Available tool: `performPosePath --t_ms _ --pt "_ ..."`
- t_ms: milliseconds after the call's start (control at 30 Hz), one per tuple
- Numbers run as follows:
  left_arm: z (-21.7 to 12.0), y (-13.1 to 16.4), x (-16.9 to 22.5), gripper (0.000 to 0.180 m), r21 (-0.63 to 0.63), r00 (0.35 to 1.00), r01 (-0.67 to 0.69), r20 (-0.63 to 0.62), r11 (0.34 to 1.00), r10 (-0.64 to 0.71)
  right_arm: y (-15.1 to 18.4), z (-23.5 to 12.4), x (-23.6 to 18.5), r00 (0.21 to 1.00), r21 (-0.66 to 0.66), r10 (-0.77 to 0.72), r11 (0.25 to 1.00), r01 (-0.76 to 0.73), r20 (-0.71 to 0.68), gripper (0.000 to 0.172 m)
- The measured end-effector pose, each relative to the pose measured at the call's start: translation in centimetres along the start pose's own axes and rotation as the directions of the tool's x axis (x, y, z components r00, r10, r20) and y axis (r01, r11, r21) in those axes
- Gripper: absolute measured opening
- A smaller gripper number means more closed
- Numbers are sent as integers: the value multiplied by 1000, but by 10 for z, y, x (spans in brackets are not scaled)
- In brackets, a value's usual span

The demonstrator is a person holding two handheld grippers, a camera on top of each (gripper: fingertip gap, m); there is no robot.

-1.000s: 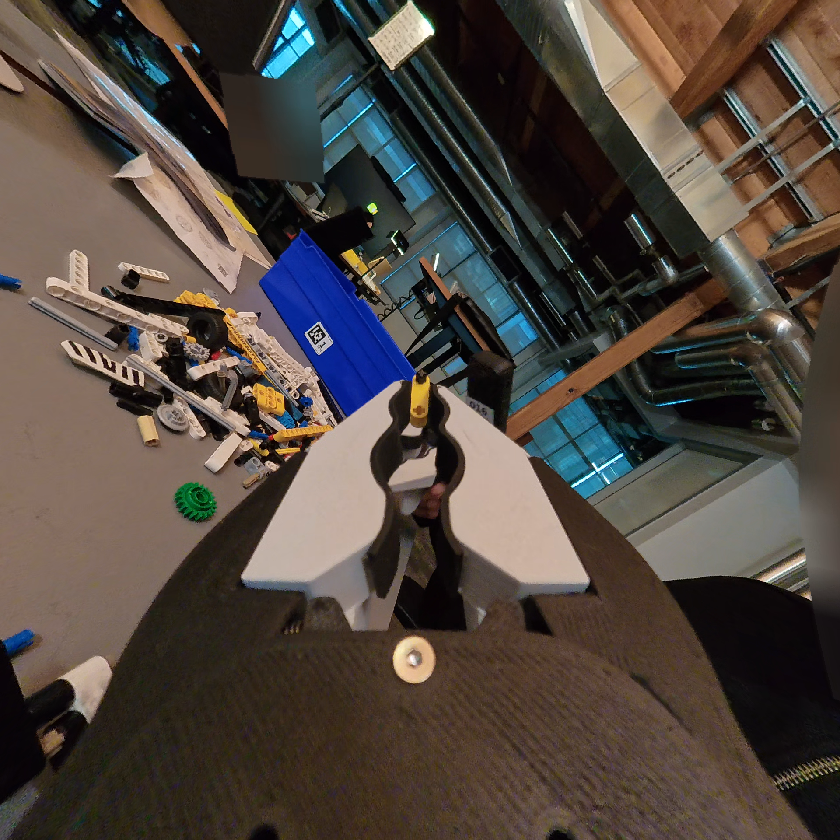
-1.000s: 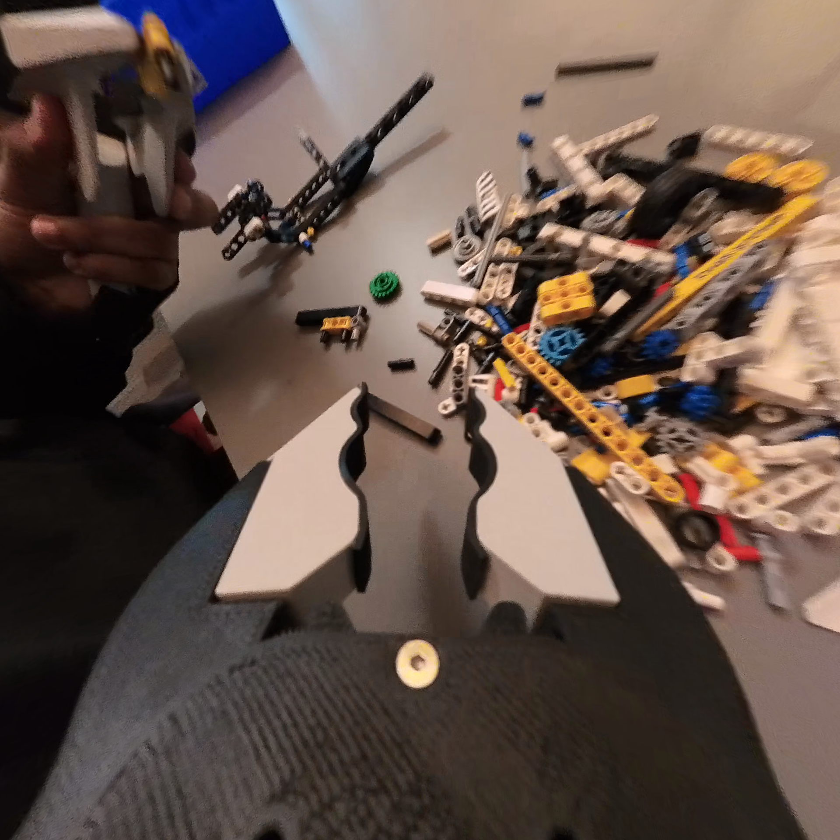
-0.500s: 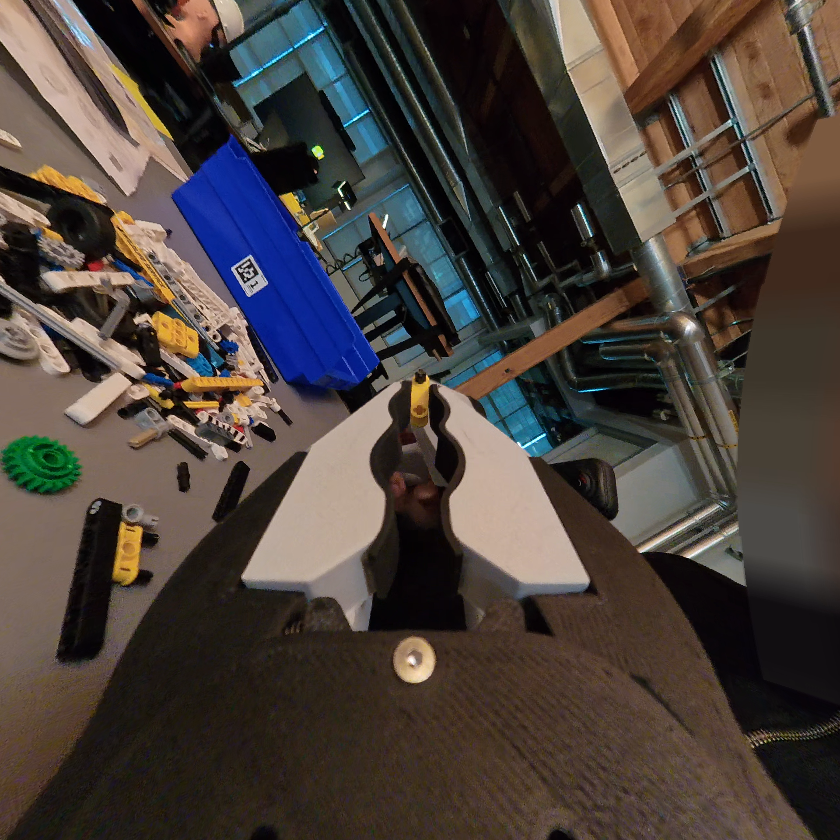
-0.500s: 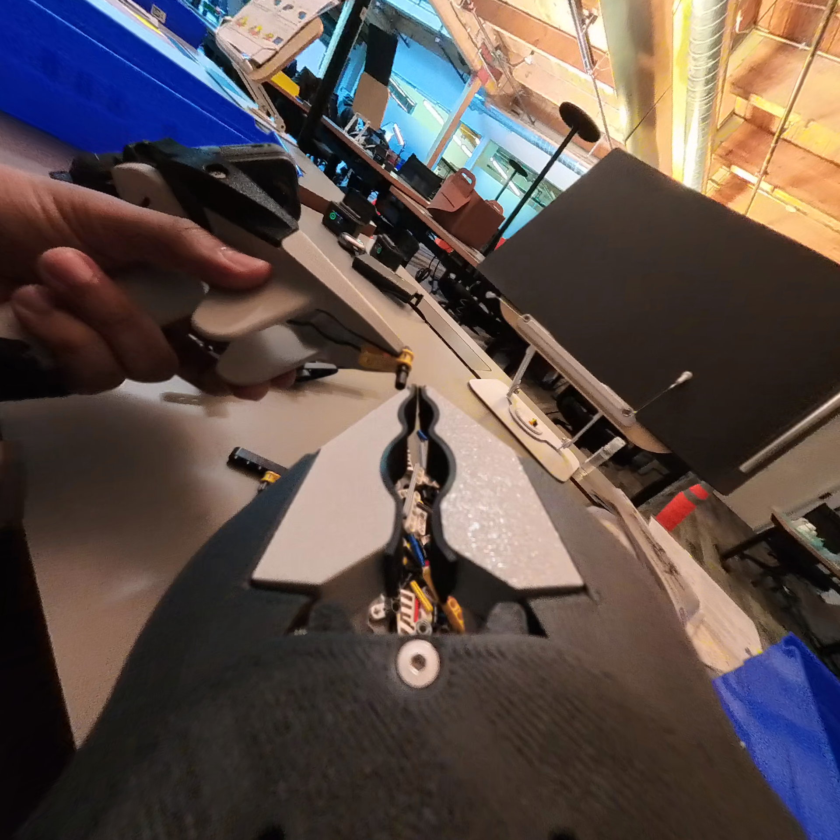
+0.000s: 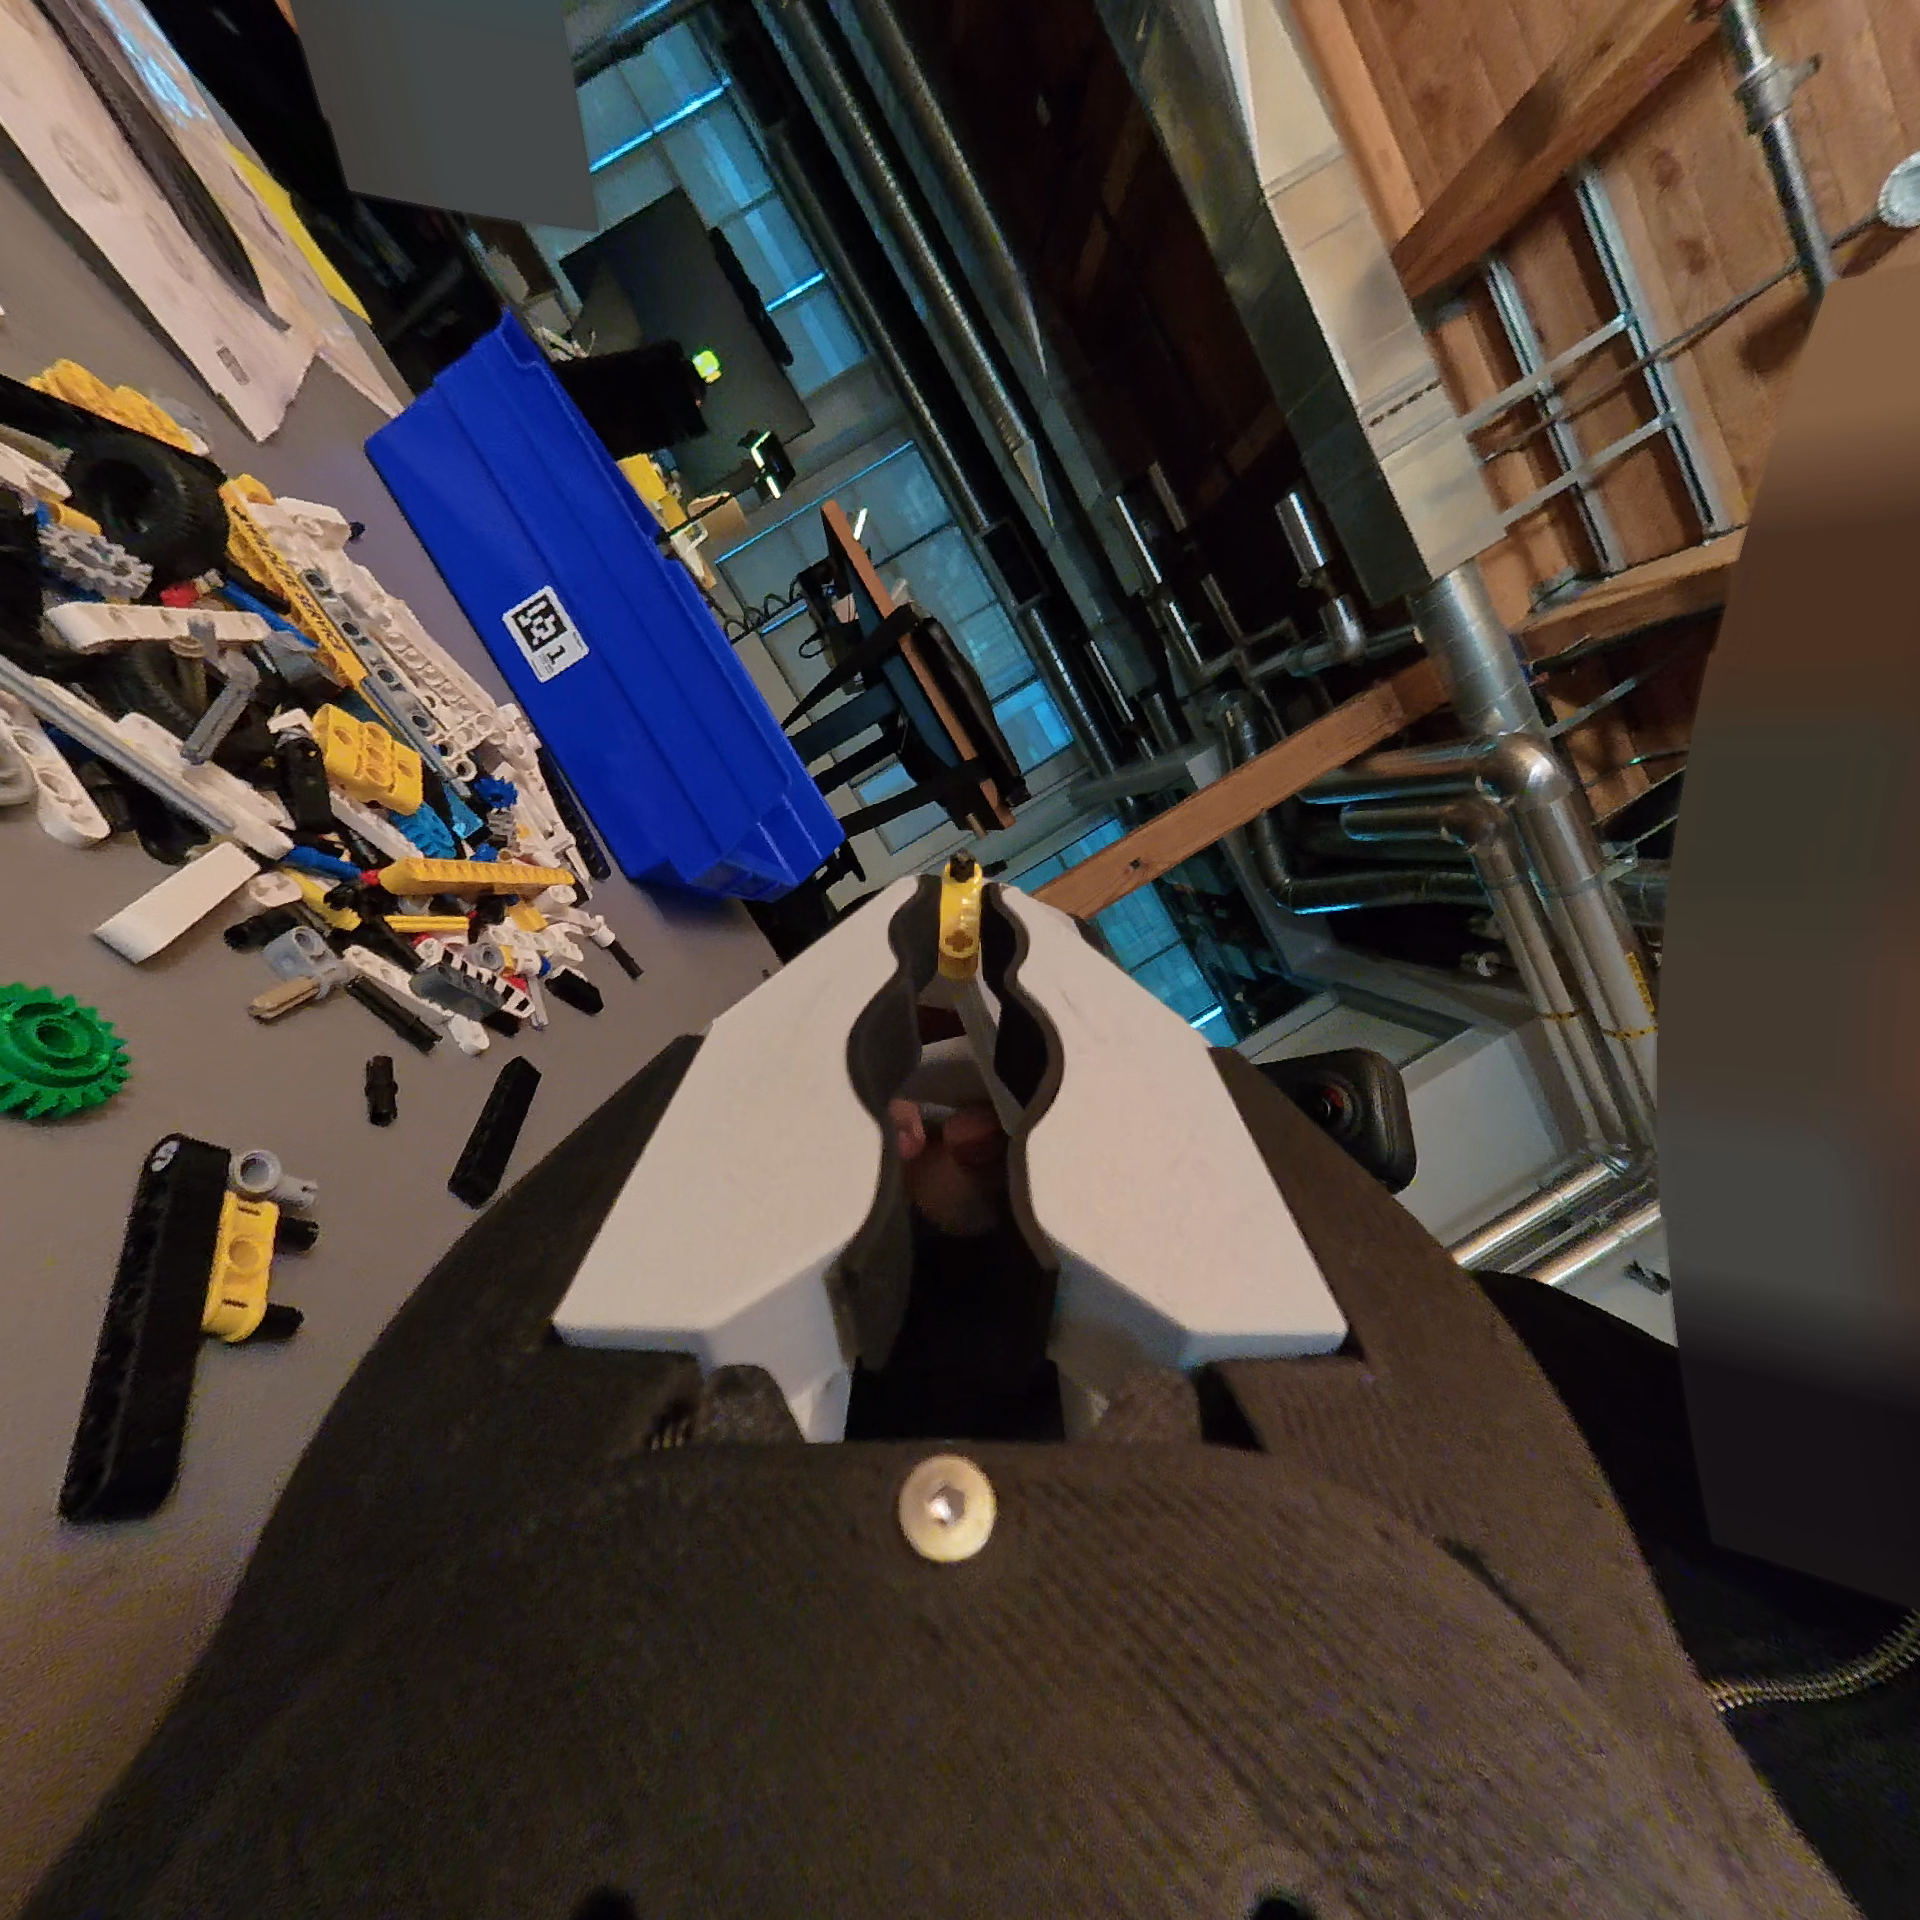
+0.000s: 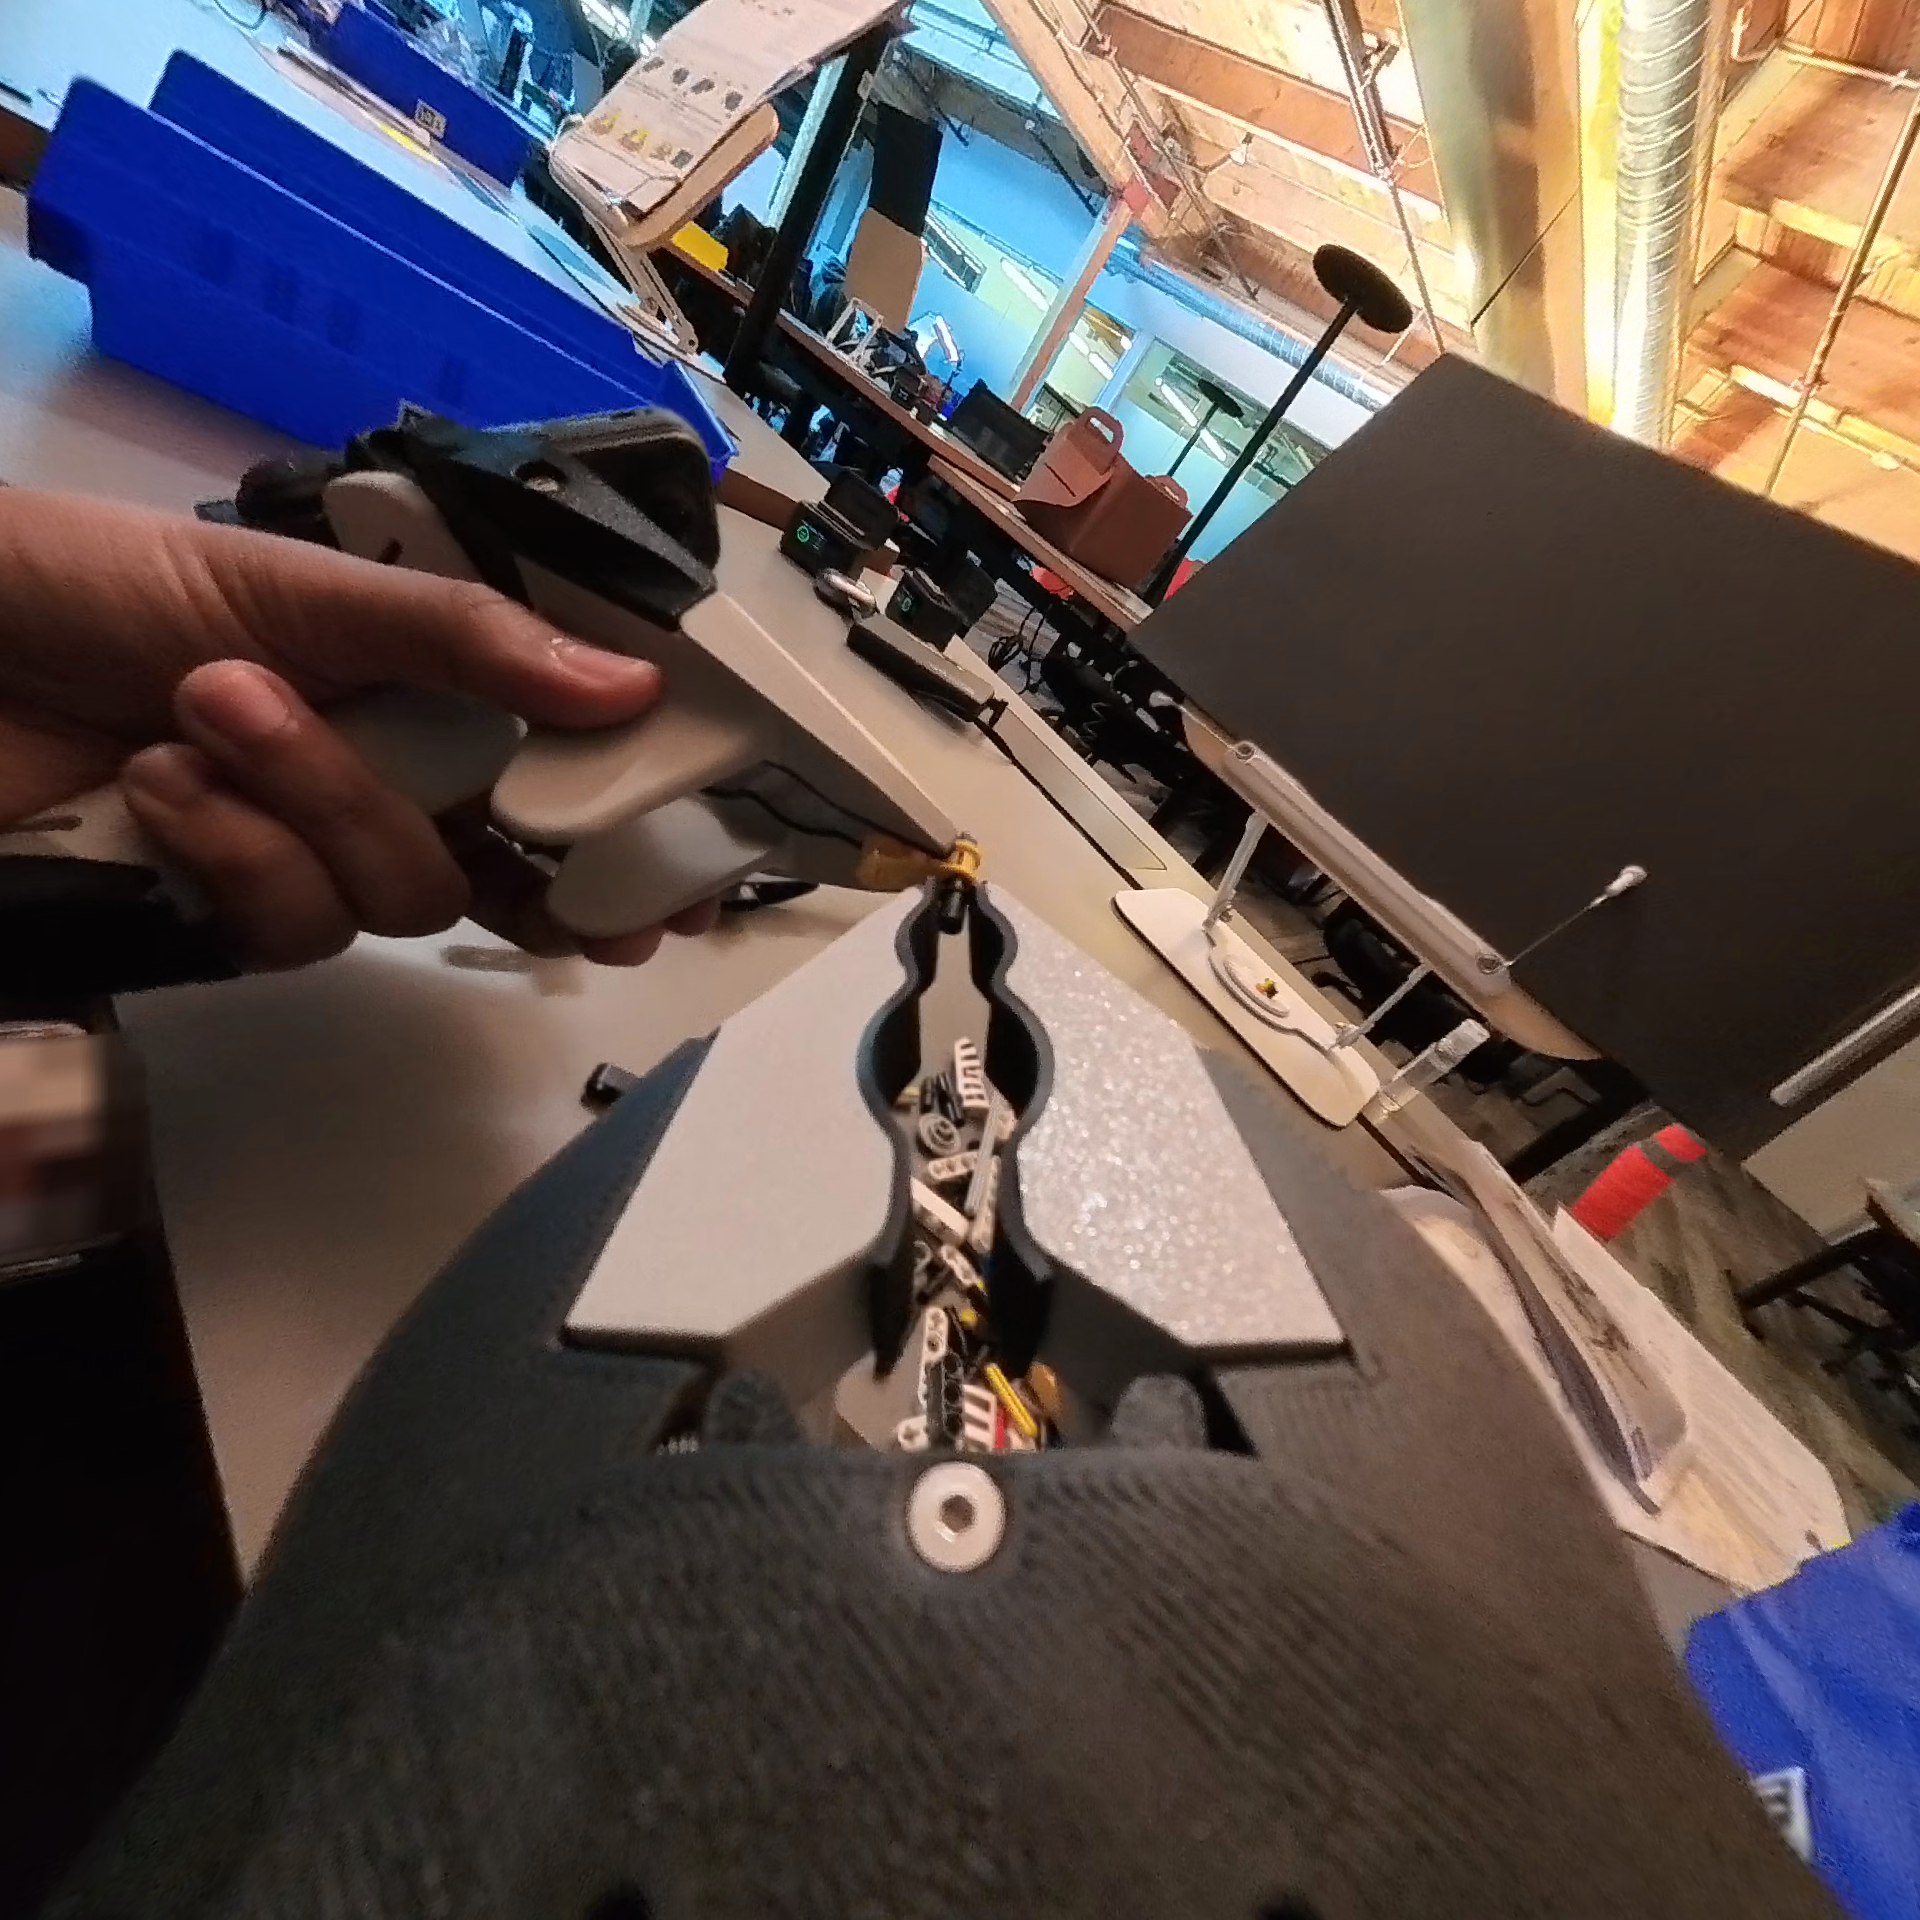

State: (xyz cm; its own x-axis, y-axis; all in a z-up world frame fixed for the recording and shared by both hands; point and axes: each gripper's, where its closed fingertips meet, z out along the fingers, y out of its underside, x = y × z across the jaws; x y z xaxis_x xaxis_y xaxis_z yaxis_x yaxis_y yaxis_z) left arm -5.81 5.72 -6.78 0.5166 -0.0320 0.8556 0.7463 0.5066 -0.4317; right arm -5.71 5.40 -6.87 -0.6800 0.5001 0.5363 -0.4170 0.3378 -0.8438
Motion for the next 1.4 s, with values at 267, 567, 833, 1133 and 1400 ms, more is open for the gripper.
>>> performPosePath --t_ms 267,567,833,1133,1400 --pt "1 -7 6 3 90 999 34 9 995 -35 -6 0 3 999 -6 53 999 -53 8 3" --pt "-51 -85 12 0 340 962 -258 171 904 211 -14 -12 32 981 18 174 985 -173 -86 2" --pt "5 9 -17 34 -350 588 -653 324 671 741 3 0 19 977 -65 212 975 -214 -37 2" --pt "3 3 -6 5 -364 453 -748 330 555 828 -5 1 5 983 -102 184 978 -182 14 3" --pt "6 -7 -15 6 -372 389 -756 407 539 826 3 6 12 971 -142 220 962 -232 -98 2"
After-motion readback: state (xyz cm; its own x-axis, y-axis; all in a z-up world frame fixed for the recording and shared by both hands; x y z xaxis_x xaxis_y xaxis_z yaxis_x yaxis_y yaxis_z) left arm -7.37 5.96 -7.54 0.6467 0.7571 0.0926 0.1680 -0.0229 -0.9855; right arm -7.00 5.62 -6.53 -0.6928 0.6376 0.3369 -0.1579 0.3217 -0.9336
